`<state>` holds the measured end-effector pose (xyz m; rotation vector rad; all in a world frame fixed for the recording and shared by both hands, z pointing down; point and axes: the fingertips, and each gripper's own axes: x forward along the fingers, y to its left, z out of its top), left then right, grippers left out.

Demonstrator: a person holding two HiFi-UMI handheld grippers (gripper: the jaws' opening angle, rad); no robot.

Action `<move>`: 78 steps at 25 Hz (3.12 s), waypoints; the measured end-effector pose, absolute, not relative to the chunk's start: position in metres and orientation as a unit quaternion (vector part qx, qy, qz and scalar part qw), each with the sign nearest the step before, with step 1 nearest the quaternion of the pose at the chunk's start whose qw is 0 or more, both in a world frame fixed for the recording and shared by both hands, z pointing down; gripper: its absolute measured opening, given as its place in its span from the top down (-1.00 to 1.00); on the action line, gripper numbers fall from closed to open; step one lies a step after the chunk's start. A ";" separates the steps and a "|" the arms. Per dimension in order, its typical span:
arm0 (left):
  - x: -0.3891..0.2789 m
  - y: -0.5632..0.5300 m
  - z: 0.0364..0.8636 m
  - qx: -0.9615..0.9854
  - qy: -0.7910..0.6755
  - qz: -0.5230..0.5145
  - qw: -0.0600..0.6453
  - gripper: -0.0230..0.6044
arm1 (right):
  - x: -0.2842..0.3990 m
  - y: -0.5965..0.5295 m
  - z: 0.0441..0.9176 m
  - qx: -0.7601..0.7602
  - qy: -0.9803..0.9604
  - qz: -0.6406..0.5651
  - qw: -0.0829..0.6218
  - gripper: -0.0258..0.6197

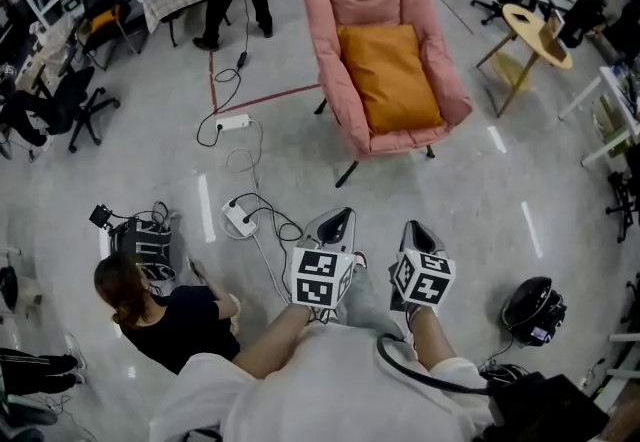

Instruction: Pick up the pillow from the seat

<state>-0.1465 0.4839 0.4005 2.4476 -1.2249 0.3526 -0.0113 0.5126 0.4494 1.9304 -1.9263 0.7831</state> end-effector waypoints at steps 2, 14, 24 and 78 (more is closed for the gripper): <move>-0.144 0.471 0.401 0.870 -0.438 0.126 0.190 0.90 | -0.010 0.499 0.451 0.669 -0.674 0.273 0.154 0.83; -0.112 0.381 0.403 0.862 -0.449 0.129 0.198 0.90 | 0.022 0.406 0.455 0.655 -0.678 0.283 0.174 0.83; -0.086 0.303 0.408 0.843 -0.478 0.130 0.209 0.90 | 0.066 0.338 0.472 0.642 -0.677 0.306 0.188 0.83; -0.045 -0.036 0.427 0.872 -0.398 0.166 0.230 0.90 | 0.104 0.031 0.477 0.691 -0.609 0.348 0.178 0.83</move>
